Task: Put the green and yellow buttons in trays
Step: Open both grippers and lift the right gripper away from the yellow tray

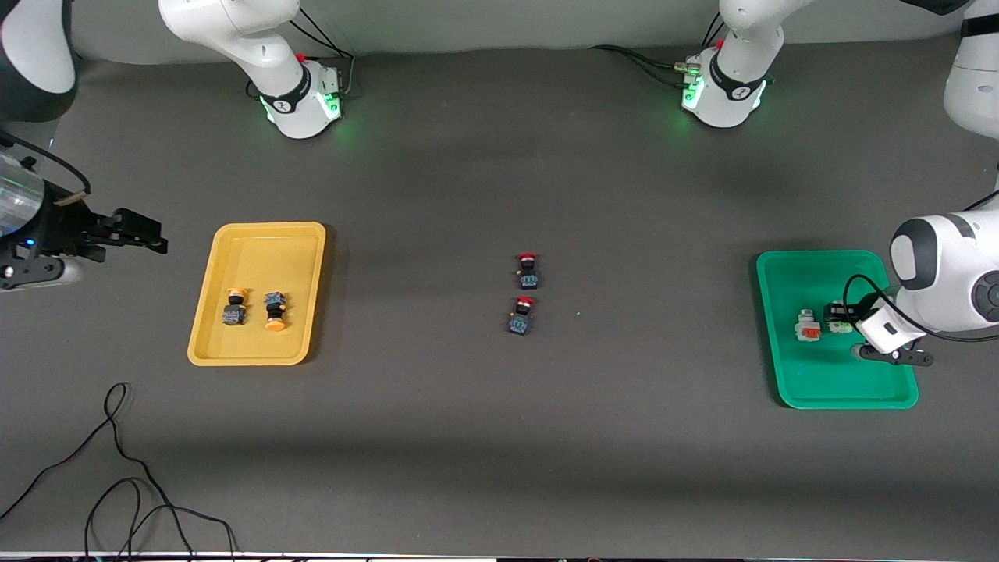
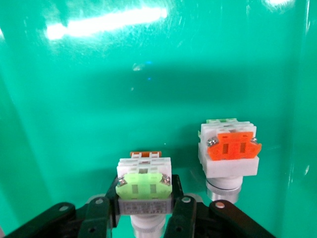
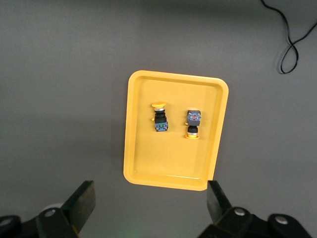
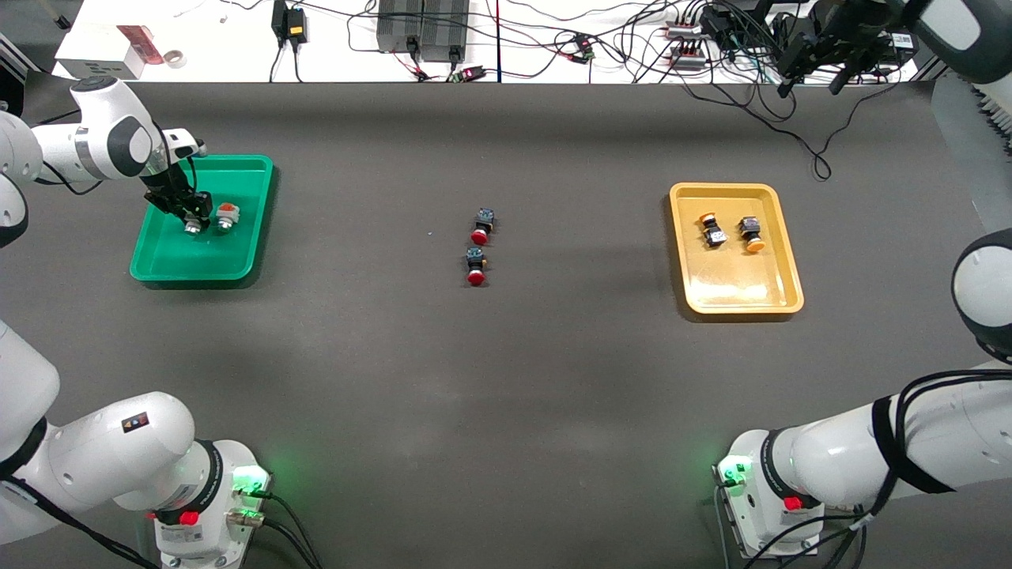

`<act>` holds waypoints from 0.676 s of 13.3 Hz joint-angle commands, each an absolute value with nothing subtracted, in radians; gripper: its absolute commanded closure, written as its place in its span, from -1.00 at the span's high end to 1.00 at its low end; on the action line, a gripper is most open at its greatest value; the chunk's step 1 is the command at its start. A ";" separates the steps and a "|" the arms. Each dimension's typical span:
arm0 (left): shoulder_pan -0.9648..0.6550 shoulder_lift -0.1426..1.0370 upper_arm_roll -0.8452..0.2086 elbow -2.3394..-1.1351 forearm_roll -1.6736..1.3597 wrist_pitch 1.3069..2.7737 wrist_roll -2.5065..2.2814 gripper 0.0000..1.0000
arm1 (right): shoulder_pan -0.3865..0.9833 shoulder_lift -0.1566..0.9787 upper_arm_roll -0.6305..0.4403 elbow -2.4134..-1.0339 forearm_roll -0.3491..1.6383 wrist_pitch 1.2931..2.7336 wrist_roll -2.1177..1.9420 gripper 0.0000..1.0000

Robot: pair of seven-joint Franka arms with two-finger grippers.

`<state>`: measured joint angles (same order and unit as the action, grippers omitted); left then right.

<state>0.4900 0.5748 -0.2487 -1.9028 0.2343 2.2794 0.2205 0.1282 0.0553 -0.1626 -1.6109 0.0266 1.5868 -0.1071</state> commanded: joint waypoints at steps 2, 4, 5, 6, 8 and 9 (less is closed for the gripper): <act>0.497 0.569 -0.256 -1.913 0.232 2.292 0.222 -1.00 | -0.003 0.018 -0.035 -1.637 0.003 1.594 -0.077 1.00; 0.495 0.571 -0.256 -1.907 0.229 2.292 0.218 -1.00 | 0.002 0.023 -0.037 -1.631 0.003 1.597 -0.075 1.00; 0.495 0.571 -0.256 -1.902 0.224 2.292 0.200 -1.00 | 0.003 0.031 -0.037 -1.625 -0.001 1.597 -0.075 1.00; 0.494 0.571 -0.256 -1.898 0.216 2.292 0.178 -1.00 | 0.003 0.035 -0.037 -1.620 -0.012 1.597 -0.075 1.00; 0.494 0.583 -0.258 -1.882 0.213 2.293 0.158 -1.00 | 0.003 0.037 -0.037 -1.614 -0.017 1.598 -0.075 1.00; 0.489 0.595 -0.258 -1.869 0.212 2.292 0.150 -1.00 | 0.005 0.037 -0.035 -1.614 -0.023 1.598 -0.075 1.00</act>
